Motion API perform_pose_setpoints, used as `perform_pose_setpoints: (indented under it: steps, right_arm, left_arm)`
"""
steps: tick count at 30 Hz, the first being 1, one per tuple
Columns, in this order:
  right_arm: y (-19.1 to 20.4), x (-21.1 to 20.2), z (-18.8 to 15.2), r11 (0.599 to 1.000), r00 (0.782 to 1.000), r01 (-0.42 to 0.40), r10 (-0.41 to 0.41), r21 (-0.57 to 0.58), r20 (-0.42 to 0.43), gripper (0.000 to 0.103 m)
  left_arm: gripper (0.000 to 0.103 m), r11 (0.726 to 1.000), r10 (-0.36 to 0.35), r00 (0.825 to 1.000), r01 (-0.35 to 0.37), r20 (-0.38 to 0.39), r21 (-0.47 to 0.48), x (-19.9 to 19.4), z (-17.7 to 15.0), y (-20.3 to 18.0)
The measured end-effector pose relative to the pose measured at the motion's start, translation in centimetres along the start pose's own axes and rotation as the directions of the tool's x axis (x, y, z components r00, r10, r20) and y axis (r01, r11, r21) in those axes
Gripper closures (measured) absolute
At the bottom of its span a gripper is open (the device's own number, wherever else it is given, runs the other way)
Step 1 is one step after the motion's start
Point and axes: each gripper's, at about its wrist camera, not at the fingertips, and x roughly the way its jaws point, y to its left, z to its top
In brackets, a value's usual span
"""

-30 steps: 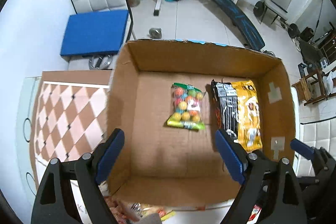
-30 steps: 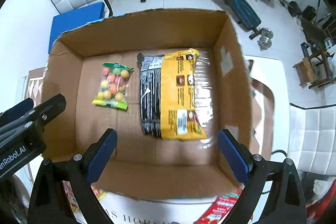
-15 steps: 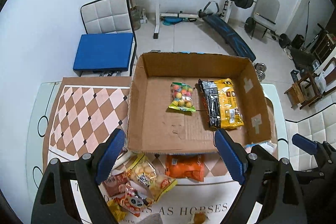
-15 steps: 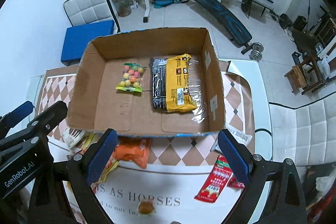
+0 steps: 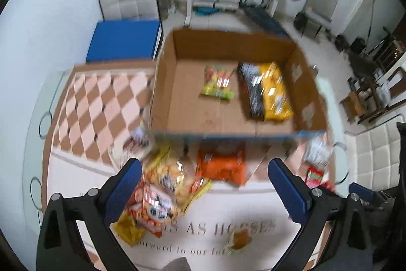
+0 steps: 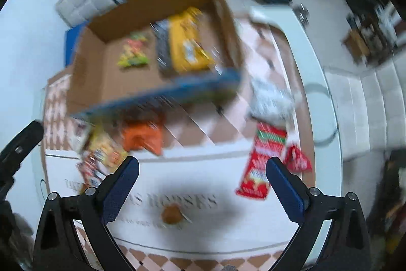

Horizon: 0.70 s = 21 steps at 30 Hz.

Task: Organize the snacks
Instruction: 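Grasp the wrapped round cake with the left tool while the right tool grasps the red sauce packet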

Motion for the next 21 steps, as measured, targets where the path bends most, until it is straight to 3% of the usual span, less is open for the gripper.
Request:
perform_pose_setpoints:
  steps: [4,11,18,20,21]
  right_arm:
    - [-4.1,4.2,-1.9,0.995,0.995,0.046,-0.038,0.085,-0.093,0.001]
    - [-8.2,10.8,-3.2,0.98,0.975,0.119,-0.084,0.162,-0.207,0.003]
    - [-9.2,15.4,-3.5,0.971,0.95,0.167,-0.112,0.171,-0.293,0.026]
    - [-8.8,15.2,-3.5,0.972,0.956,0.175,-0.129,0.158,-0.264,0.032]
    - [-8.5,15.0,-3.6,0.974,0.957,0.174,-0.132,0.146,-0.257,0.039]
  left_arm:
    - [0.001,1.0,0.015,0.992,-0.016,-0.125,-0.009,4.2,-3.2,0.4]
    - [0.001,1.0,0.023,0.954,-0.022,-0.299,0.007,9.9,-8.8,-0.7]
    - [0.001,0.998,-0.01,0.909,0.036,-0.417,0.054,12.7,-12.5,-2.9]
    - [0.002,0.996,-0.019,0.899,0.053,-0.438,0.065,13.1,-13.3,-3.5]
    - [0.002,0.996,-0.022,0.896,0.058,-0.444,0.067,13.2,-13.5,-3.7]
